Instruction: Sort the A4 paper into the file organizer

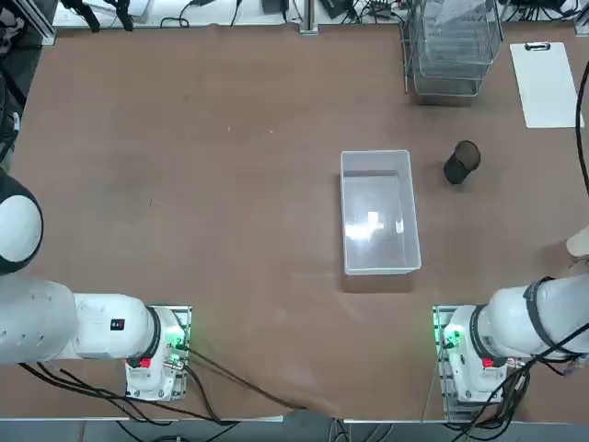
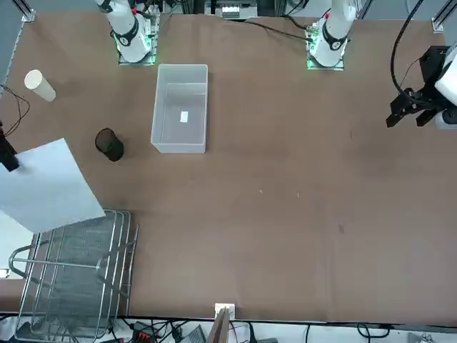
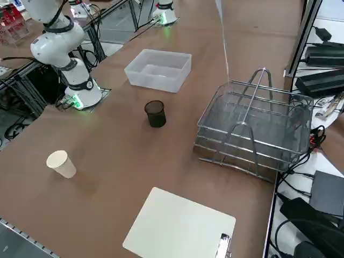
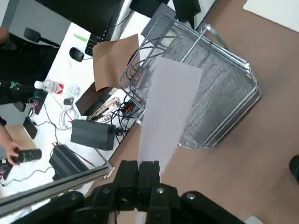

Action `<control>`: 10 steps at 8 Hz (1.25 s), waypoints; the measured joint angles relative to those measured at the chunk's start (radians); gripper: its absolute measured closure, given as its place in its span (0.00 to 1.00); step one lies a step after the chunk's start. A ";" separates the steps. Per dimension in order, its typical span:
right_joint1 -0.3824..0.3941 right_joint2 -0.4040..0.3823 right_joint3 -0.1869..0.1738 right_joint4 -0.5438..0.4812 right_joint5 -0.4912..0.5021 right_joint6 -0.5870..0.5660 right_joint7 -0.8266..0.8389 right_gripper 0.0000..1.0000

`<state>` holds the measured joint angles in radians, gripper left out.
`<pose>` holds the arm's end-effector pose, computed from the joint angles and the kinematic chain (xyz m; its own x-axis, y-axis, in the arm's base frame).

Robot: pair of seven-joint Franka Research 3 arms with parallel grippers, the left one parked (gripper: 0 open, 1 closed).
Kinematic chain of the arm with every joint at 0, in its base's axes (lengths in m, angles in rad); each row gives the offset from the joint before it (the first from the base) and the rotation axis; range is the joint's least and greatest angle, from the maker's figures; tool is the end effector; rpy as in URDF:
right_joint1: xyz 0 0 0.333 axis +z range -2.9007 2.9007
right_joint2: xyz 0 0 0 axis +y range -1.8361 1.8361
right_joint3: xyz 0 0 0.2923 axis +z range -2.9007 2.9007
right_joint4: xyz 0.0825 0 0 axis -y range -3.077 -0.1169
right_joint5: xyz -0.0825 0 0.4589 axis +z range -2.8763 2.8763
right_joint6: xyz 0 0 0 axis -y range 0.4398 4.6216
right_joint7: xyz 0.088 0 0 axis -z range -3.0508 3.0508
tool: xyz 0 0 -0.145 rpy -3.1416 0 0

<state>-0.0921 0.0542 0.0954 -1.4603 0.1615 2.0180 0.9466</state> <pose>0.6986 0.0155 0.6455 0.5221 -0.8406 0.1442 -0.7039 -0.5202 -0.4836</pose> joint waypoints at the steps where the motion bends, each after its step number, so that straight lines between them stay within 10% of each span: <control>1: 0.000 0.016 0.000 0.000 0.000 0.022 0.027 0.99; 10: -0.025 0.114 0.000 -0.001 0.035 0.138 0.127 0.99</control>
<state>-0.1172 0.1681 0.0952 -1.4610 0.1964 2.1559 1.0735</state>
